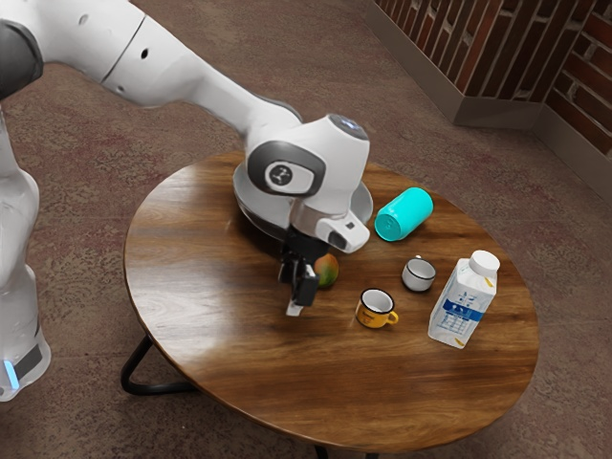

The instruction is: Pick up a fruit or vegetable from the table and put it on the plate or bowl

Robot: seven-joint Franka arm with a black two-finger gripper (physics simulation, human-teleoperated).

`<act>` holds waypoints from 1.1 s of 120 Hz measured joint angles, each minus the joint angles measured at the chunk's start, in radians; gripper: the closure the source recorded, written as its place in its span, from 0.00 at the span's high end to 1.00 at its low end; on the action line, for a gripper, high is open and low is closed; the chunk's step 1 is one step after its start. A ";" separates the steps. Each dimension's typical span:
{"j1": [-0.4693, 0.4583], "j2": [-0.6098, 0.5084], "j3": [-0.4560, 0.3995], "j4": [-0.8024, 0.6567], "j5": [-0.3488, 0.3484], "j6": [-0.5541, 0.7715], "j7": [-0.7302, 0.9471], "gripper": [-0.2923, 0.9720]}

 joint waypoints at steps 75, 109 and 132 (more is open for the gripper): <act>0.001 0.051 0.014 0.006 -0.008 0.052 -0.001 0.75; 0.003 0.057 0.021 0.005 -0.008 0.054 -0.001 0.64; -0.002 0.060 0.026 0.005 -0.007 0.055 -0.002 0.54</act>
